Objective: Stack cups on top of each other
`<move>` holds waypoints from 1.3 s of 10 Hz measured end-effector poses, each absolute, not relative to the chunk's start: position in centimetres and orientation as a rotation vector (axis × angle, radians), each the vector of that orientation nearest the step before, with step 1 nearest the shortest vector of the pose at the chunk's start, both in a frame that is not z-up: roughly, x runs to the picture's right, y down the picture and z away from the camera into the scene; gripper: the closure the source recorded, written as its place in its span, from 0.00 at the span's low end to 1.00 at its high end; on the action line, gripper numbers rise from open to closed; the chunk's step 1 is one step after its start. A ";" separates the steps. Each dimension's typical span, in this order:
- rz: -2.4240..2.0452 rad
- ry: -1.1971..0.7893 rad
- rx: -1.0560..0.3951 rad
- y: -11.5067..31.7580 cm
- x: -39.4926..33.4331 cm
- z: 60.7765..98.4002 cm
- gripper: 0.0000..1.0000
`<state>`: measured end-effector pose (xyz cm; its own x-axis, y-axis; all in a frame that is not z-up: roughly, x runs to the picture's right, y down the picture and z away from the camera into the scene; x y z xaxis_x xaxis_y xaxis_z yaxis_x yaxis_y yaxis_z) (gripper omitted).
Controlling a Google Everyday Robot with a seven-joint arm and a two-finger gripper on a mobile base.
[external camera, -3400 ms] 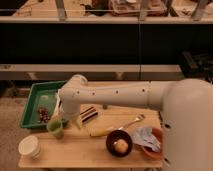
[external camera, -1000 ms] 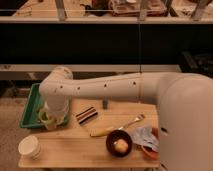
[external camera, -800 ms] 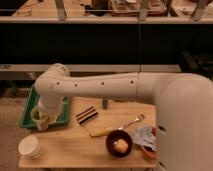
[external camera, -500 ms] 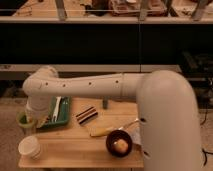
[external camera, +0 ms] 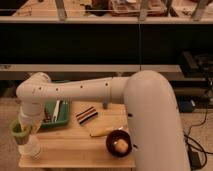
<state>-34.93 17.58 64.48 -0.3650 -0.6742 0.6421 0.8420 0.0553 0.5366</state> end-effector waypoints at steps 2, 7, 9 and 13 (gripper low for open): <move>-1.612 -1.096 -0.235 17.5 -34.0 64.8 0.86; -1.701 -1.046 -0.326 19.0 -35.0 65.4 0.49; -1.737 -0.991 -0.367 19.7 -35.2 65.9 0.26; -1.774 -0.959 -0.387 21.1 -35.5 67.3 0.20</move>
